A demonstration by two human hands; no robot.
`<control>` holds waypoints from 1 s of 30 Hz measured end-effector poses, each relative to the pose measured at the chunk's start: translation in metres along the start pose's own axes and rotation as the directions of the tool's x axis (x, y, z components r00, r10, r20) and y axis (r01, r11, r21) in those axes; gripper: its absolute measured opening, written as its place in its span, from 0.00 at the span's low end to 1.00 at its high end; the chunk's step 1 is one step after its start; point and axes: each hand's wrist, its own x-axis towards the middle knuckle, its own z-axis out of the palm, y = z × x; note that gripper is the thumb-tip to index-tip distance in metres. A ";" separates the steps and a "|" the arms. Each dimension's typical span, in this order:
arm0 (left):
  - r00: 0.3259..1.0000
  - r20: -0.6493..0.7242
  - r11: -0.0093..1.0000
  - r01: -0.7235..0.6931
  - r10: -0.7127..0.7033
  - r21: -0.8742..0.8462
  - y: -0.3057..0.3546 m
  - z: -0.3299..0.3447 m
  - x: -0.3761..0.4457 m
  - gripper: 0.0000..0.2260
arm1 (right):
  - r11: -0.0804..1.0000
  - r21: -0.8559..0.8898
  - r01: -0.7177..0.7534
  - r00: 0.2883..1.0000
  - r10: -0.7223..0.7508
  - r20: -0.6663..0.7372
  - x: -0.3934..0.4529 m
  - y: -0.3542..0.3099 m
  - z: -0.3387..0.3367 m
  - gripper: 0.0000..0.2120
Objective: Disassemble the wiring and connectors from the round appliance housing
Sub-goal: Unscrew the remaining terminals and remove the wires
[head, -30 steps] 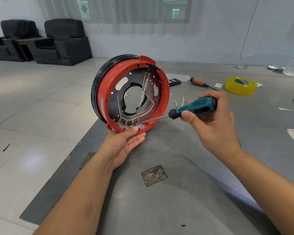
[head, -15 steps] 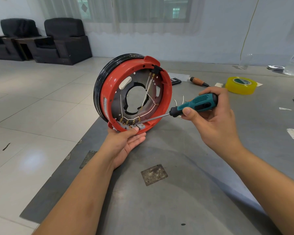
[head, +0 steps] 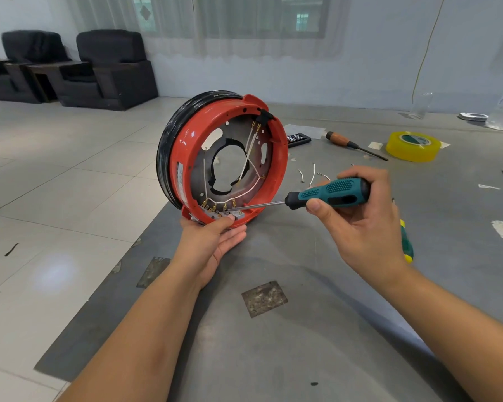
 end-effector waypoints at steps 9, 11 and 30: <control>1.000 -0.001 1.000 -0.014 0.014 0.011 0.001 0.000 -0.002 0.30 | 1.000 -0.027 0.016 1.000 -0.016 -0.004 -0.009 -0.002 0.001 0.23; 1.000 -0.002 1.000 -0.017 0.017 0.014 0.000 0.000 -0.001 0.31 | 0.999 -0.042 0.028 1.000 -0.027 0.005 -0.008 -0.004 0.001 0.23; 0.999 -0.052 0.999 -0.016 0.013 -0.052 0.001 0.001 -0.002 0.26 | 0.984 -0.086 0.157 0.983 -0.147 0.113 -0.024 -0.004 0.002 0.24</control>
